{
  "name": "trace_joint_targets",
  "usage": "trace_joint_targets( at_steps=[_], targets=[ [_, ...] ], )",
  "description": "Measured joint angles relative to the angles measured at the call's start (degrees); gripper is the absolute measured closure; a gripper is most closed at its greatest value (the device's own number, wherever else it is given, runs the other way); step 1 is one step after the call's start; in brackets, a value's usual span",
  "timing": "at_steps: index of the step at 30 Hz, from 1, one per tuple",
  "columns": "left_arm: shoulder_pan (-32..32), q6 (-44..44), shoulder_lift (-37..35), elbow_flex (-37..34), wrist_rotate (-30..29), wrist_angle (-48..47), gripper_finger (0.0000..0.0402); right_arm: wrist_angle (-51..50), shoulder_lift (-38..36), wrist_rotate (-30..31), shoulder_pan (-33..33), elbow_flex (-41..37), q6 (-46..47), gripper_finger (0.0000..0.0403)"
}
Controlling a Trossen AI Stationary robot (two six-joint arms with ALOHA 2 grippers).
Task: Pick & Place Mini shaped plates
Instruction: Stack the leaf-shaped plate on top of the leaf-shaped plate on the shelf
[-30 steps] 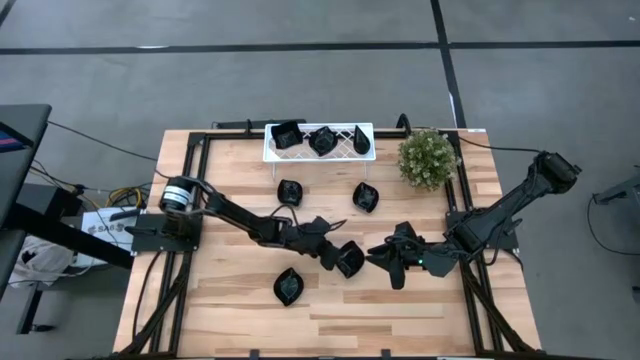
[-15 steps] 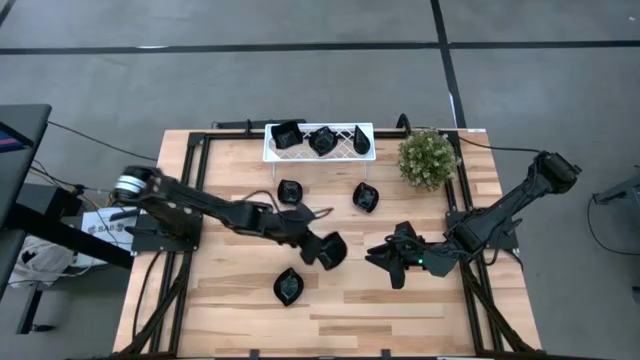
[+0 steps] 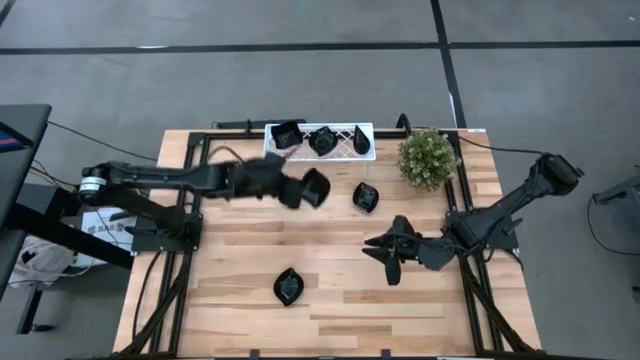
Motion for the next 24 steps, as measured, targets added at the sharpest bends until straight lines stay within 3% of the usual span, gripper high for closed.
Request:
trace_joint_targets(
  at_steps=[8,17,24],
  targets=[
    [10.5,6.7,2.1,9.5,0.5,-3.1,0.0396,1.1,0.0,0.2,-8.7,0.0,-13.3,0.0281],
    [14.7,12.4,15.8,28.3,0.1,-13.3,0.0396,0.5,0.0,0.0,-16.5,0.0,-22.2,0.0281],
    [18.7,15.1,21.9,30.6,4.0,-14.9,0.0396,-3.7,0.0,-0.5,-18.1,0.0,-23.0,0.028]
  ],
)
